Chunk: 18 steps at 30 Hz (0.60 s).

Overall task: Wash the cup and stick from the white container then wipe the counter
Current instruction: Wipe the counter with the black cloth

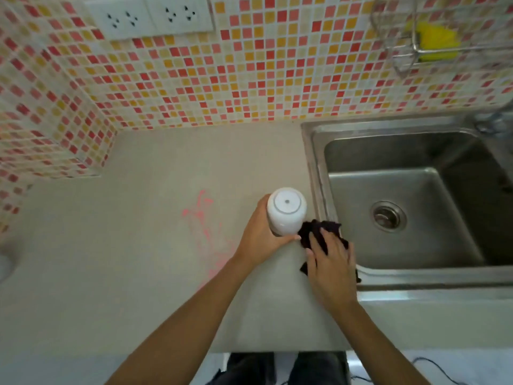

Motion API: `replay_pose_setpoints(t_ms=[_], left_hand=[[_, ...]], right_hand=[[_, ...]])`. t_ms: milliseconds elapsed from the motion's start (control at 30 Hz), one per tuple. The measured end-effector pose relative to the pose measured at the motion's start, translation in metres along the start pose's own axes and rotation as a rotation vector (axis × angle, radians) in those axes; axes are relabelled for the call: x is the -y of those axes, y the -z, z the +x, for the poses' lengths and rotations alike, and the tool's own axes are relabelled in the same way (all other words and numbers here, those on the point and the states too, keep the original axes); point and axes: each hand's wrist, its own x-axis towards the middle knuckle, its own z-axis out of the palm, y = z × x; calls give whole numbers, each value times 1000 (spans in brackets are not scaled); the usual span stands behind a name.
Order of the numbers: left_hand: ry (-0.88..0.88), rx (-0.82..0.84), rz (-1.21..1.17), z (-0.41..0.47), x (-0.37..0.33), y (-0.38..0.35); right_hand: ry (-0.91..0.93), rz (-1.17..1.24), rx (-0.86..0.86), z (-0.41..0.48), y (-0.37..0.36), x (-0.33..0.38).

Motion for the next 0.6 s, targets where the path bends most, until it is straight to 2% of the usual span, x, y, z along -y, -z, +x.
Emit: replay_pose_setpoints(t_ms=[167, 333, 467, 600], left_hand=[[33, -13, -45, 10, 3, -2], [57, -153, -87, 5, -2, 42], [51, -289, -43, -15, 10, 104], [96, -379, -46, -41, 37, 155]], right_hand=[[73, -140, 58, 11, -16, 0], [105, -129, 149, 98, -15, 27], [-10, -85, 155, 169, -32, 72], [8, -79, 153, 122, -38, 87]])
